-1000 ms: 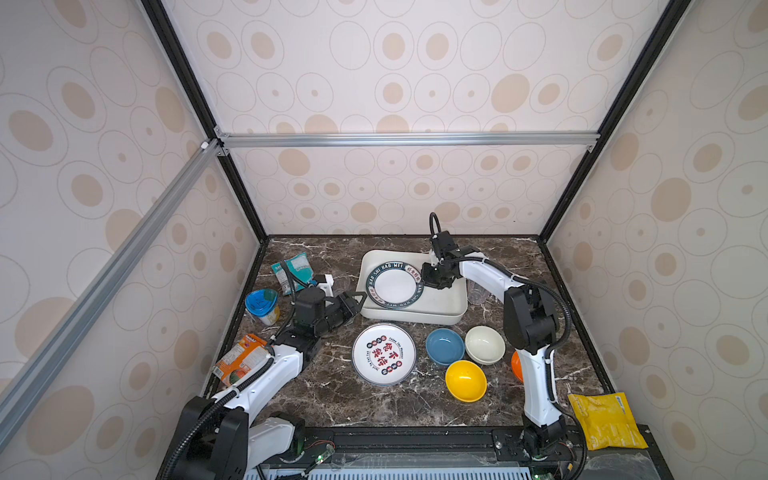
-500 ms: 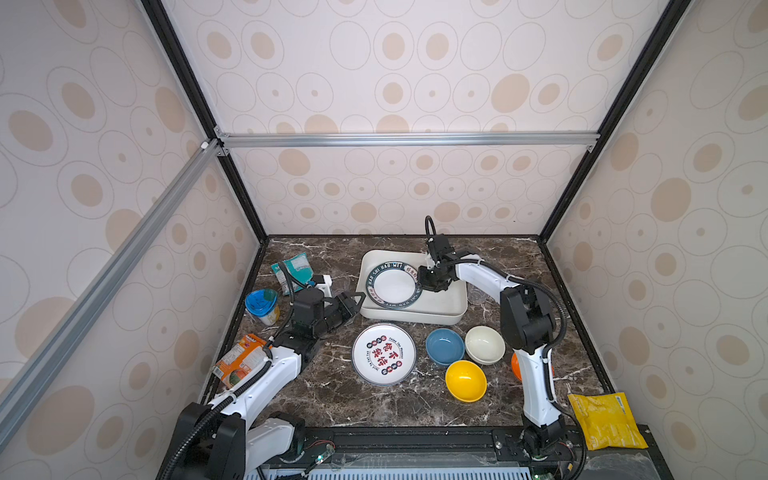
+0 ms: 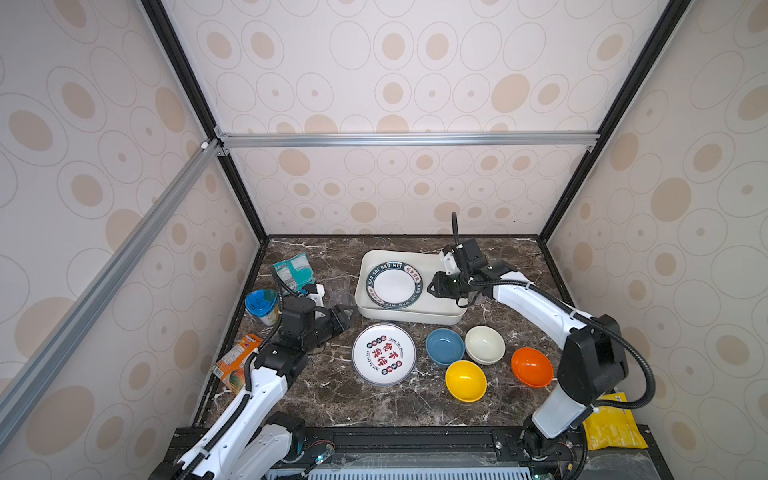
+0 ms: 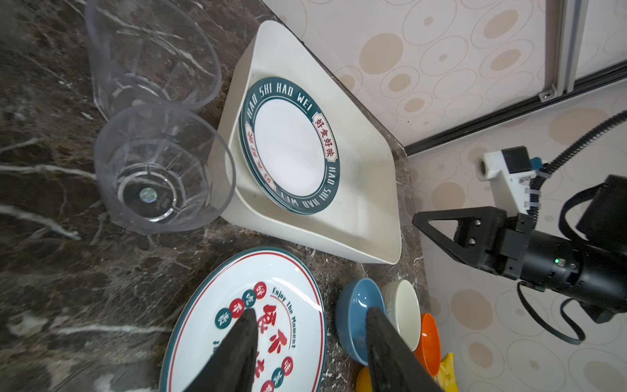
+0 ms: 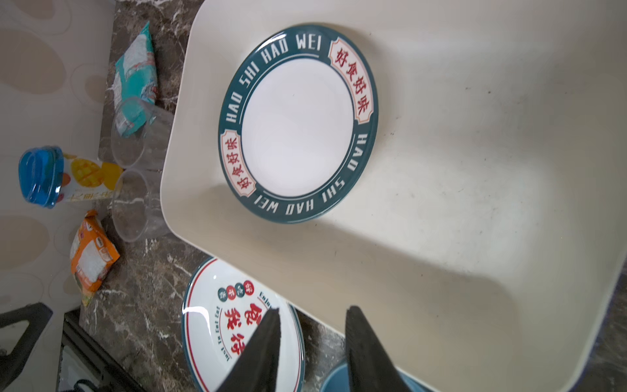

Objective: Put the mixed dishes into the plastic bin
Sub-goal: 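Move the right gripper back to the remaining white plate on the table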

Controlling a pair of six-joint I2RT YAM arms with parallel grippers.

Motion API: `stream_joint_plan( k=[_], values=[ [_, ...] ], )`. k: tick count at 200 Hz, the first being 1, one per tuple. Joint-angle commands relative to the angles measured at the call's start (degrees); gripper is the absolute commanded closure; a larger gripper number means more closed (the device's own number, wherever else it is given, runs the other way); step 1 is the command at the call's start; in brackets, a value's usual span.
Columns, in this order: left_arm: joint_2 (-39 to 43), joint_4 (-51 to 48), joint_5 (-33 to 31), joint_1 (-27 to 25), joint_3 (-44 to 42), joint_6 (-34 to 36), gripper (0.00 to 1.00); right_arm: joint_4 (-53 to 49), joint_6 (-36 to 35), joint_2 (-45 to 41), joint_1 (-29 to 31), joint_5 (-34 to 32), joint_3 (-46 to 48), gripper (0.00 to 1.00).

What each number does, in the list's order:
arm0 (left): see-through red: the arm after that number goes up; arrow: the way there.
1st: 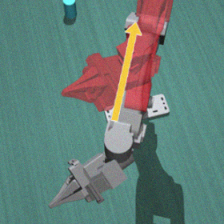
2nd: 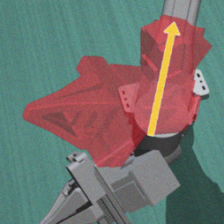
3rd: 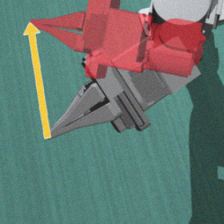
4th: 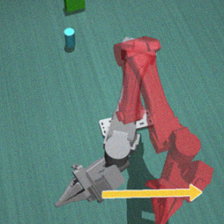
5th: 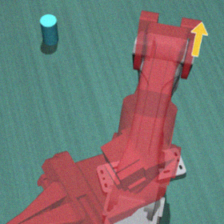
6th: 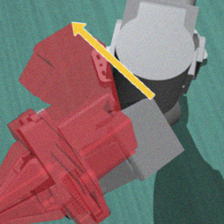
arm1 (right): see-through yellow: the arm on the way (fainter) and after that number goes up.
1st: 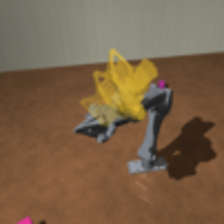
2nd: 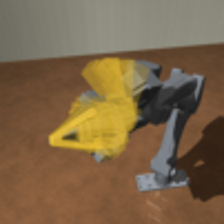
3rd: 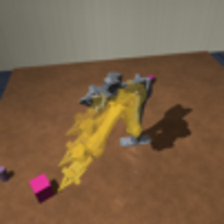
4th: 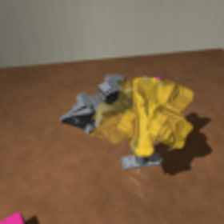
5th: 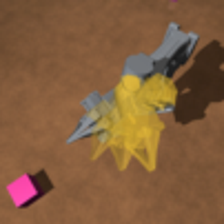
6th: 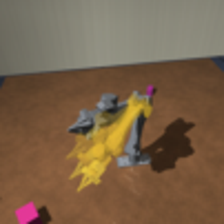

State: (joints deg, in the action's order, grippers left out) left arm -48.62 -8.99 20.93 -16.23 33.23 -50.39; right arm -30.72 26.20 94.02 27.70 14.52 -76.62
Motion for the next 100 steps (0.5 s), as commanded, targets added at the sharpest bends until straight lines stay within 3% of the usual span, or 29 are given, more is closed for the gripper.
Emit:
stream_joint_plan(
  k=[1, 40, 100],
  values=[
    [3.0, -6.8, -1.2, -0.1, -1.0, 1.4, 0.48, 0.7, -1.8, -3.5, 2.3, 3.4, 4.3, 0.64],
    [4.5, -7.4, -1.0, -1.1, -5.3, -0.6, 0.49, 1.2, -3.1, -6.9, 7.0, 3.5, 9.3, 0.65],
    [2.8, -2.0, -2.0, -4.4, -11.9, -3.2, 0.52, 3.5, -1.7, -4.0, 12.6, 2.2, 14.1, 0.66]
  ],
)
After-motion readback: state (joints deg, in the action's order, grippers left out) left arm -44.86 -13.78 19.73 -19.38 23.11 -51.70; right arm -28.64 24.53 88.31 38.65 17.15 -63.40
